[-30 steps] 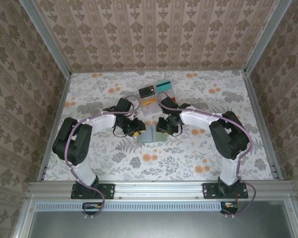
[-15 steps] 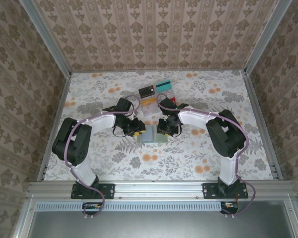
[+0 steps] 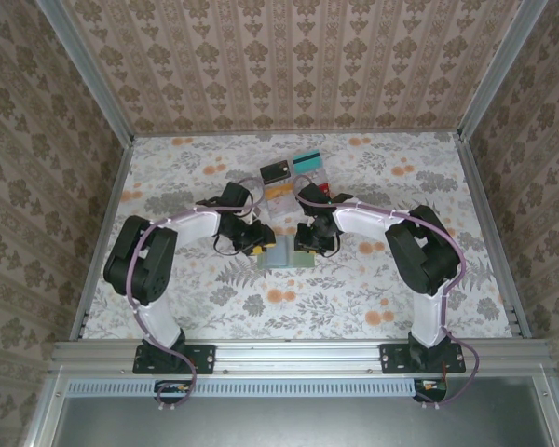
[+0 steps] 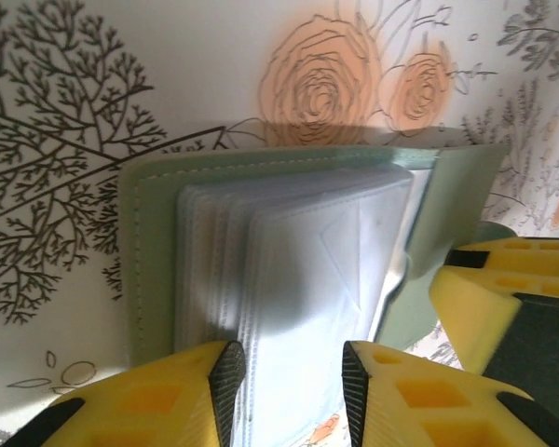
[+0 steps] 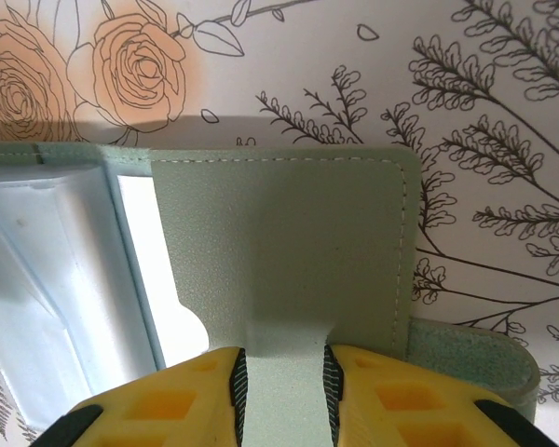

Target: Take the credit cards out of the card holder

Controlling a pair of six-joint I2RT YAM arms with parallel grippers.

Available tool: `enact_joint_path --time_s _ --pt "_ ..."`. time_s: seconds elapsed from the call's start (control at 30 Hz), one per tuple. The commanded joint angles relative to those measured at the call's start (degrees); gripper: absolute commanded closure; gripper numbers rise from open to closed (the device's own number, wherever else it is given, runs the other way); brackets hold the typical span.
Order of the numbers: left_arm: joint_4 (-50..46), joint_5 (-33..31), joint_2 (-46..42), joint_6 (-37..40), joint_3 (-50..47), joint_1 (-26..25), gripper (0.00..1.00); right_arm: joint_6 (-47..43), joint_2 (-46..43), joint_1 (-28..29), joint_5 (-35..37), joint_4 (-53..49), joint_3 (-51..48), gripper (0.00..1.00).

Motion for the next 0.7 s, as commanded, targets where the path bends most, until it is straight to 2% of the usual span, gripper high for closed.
enact_joint_path --time_s 0.0,0.2,0.3,0.43,0.67 --pt "-3.36 -1.97 0.88 2.05 1.83 -0.39 0.61 -0.76 1.36 0.26 1.72 -2.68 0.63 0.68" --pt "0.01 2.49 1.80 1.08 1.60 -0.99 0.63 -0.68 1.81 0.26 1.37 -2.22 0.26 0.68" --pt "-0.46 2.71 1.81 1.45 2.43 -1.13 0.63 -0.61 1.92 0.29 1.24 -2.03 0.01 0.68" --pt "0.09 6.63 2.33 2.12 3.33 -1.67 0.61 -0.59 2.29 0.27 0.85 -1.67 -0.22 0.69" --pt "0.84 8.63 1.61 2.76 4.71 -3.43 0.61 -0.15 2.31 0.17 0.39 -0.64 -0.70 0.69"
